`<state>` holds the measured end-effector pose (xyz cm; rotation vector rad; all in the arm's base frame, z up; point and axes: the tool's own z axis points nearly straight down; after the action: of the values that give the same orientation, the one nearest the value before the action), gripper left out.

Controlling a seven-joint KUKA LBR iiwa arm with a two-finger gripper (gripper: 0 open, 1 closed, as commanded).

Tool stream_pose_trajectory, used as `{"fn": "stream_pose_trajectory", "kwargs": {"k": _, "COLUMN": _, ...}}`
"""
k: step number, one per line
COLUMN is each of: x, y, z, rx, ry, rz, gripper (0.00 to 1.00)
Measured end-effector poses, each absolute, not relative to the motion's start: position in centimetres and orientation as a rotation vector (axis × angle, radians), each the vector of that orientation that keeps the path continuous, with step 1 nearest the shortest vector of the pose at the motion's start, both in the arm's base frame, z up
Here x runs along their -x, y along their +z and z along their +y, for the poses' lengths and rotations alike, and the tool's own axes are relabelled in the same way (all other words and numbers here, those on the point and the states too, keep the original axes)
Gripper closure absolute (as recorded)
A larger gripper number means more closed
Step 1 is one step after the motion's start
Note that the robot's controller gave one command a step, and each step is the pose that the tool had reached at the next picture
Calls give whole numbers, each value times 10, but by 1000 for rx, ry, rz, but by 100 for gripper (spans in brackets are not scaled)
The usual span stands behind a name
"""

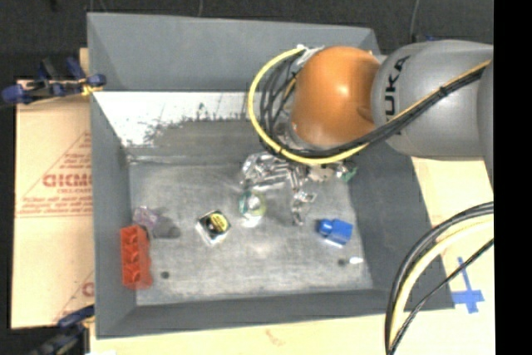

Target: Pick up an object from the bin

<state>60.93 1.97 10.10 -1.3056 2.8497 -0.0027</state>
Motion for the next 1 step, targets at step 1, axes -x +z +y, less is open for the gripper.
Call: {"fn": "stream_pose_trajectory", "kwargs": {"k": 1, "x": -613, "y": 75, "z": 33, "rx": 1647, "ry": -11, "rz": 2660, "gripper": 0}}
